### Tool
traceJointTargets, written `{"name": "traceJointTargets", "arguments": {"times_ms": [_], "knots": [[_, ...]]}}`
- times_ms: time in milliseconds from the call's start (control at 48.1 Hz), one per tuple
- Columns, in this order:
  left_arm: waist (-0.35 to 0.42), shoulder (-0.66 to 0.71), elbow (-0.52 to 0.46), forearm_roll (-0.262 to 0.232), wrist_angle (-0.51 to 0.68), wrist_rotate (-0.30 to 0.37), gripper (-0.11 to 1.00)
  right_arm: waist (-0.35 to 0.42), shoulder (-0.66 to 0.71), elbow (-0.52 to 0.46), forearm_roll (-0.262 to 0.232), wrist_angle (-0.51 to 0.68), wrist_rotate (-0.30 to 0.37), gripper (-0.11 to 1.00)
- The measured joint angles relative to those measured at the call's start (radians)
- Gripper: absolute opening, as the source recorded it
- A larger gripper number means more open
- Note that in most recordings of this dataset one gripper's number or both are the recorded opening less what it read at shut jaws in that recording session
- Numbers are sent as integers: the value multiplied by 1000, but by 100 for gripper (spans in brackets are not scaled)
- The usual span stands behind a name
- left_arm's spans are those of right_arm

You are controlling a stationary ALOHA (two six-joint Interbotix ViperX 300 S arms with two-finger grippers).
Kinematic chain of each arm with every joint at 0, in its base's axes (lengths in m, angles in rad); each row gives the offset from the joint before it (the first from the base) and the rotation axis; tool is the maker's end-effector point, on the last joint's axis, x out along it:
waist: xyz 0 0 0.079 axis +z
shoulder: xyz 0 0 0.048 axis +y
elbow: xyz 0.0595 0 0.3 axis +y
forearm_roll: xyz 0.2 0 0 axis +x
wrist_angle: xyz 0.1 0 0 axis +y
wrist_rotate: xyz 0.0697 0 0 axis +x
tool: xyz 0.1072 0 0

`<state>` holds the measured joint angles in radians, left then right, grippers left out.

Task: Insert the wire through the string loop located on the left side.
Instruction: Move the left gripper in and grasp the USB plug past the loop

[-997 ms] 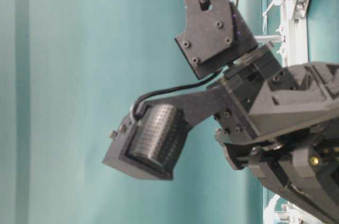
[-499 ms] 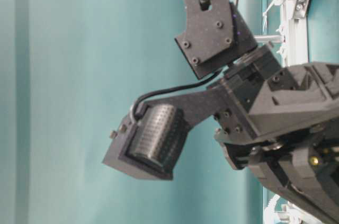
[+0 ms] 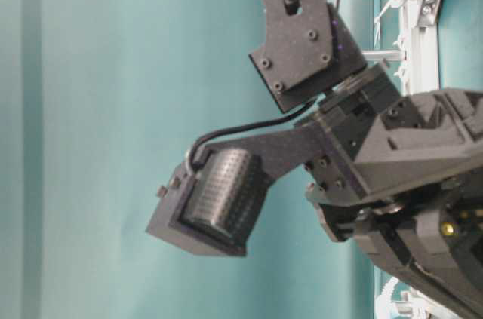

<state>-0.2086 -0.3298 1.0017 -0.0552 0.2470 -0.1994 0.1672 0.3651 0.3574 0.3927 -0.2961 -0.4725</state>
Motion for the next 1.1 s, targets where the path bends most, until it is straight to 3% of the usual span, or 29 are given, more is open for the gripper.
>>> {"name": "traceJointTargets", "arguments": {"times_ms": [229,582,665,852,1101], "knots": [[18,92,-38,2,-78,5,87,0,0,0,-2,0,0,6],[12,178,-80,2,-92,3,83,0,-2,0,-2,2,0,6],[11,178,-80,2,-92,3,72,0,0,-2,-2,0,0,6],[6,178,-81,2,-91,3,20,-3,0,0,0,-2,0,6],[6,176,-84,2,-83,2,18,-3,0,2,0,-17,0,6]]}}
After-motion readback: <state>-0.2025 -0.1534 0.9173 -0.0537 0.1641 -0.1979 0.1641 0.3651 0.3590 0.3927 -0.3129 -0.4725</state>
